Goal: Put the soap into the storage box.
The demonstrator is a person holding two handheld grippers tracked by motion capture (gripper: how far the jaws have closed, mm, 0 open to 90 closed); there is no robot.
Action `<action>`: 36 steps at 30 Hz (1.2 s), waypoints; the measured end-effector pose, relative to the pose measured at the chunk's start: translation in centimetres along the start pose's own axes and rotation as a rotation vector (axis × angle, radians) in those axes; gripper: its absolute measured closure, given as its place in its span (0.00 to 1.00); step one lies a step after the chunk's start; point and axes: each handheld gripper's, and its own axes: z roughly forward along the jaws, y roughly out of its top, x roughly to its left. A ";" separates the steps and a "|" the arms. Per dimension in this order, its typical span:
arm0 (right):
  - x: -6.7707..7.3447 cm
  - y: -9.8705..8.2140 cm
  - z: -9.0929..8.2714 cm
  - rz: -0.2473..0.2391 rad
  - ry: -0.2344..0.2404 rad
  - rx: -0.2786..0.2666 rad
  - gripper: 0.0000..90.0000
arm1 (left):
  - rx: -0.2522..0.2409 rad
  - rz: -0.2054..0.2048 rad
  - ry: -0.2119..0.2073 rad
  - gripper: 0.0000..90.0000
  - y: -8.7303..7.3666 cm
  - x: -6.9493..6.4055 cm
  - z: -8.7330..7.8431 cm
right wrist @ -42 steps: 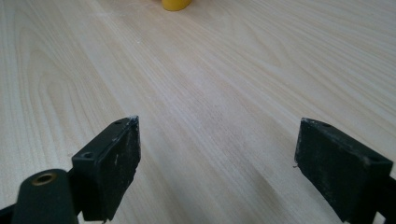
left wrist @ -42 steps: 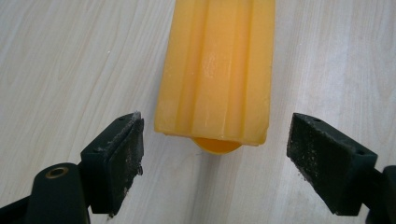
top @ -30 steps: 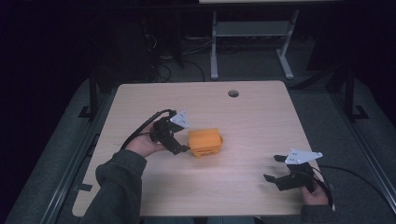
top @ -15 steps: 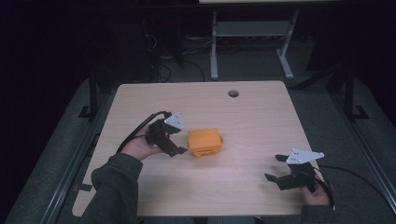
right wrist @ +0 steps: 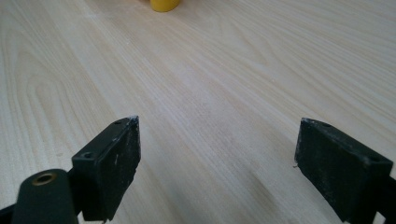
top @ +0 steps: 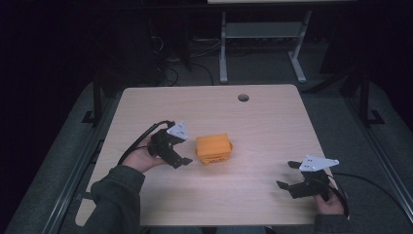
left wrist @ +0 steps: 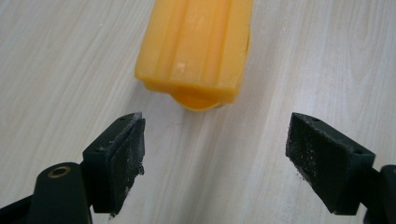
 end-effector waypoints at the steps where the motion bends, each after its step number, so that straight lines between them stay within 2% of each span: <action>1: 0.0 0.0 0.0 0.000 0.000 0.000 0.15 | 0.001 0.003 0.002 0.21 -0.2 0.0 0.0; 14: 0.0 0.0 -0.1 0.006 -0.015 -0.003 0.15 | -0.010 -0.028 0.003 0.21 -1.9 -0.7 -0.2; 23: 0.0 -0.1 -0.3 0.013 -0.031 -0.012 0.15 | 0.000 -0.026 0.003 0.21 -2.9 -1.1 -0.1; 36: -0.1 -0.1 -0.5 0.020 -0.048 -0.013 0.15 | -0.006 -0.043 0.006 0.21 -4.6 -1.6 0.1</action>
